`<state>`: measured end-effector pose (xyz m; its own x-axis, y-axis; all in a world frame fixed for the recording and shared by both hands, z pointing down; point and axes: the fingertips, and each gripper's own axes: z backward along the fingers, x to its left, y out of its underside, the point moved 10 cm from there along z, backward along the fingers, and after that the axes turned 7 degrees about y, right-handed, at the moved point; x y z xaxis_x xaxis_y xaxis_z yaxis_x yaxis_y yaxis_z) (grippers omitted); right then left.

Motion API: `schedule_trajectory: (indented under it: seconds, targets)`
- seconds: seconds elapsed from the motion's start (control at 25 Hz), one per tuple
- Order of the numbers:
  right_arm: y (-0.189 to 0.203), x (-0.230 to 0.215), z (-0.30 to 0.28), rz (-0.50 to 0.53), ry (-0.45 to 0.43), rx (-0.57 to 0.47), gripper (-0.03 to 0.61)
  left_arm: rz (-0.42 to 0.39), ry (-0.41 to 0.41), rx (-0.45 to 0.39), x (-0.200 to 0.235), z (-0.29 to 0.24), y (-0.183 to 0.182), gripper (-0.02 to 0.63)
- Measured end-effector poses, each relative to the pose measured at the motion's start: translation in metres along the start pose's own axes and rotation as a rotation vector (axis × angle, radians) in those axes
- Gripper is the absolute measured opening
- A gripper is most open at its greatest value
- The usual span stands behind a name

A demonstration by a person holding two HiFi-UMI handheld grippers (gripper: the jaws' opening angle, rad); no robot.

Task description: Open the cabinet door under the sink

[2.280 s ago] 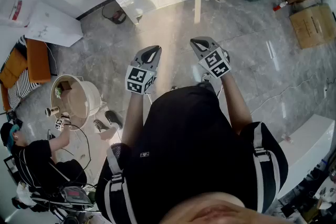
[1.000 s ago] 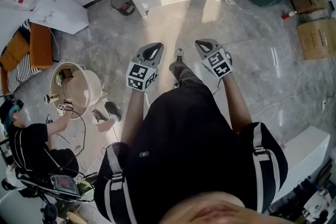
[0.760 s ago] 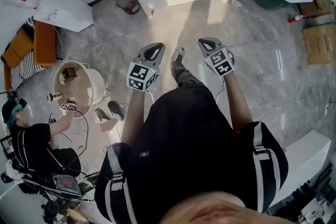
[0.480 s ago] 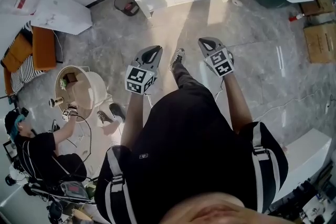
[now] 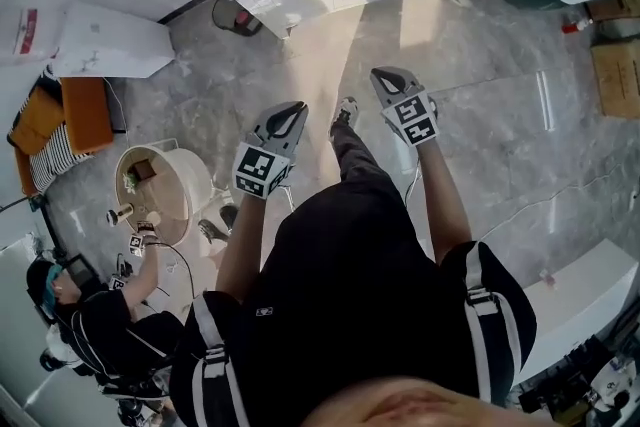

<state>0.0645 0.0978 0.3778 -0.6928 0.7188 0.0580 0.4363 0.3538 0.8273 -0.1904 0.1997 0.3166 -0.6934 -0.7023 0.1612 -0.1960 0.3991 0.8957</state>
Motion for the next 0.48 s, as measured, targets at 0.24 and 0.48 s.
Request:
schedule_trajectory:
  seconds: [0.24, 0.48]
  targets:
    - [0.007, -0.027, -0.052, -0.063, 0.030, 0.022, 0.060, -0.011, 0.008, 0.041, 0.048, -0.023, 0.003, 0.028]
    - [0.011, -0.046, -0.095, -0.084, 0.048, 0.028, 0.060, -0.048, 0.030, 0.081, 0.090, -0.044, 0.004, 0.028]
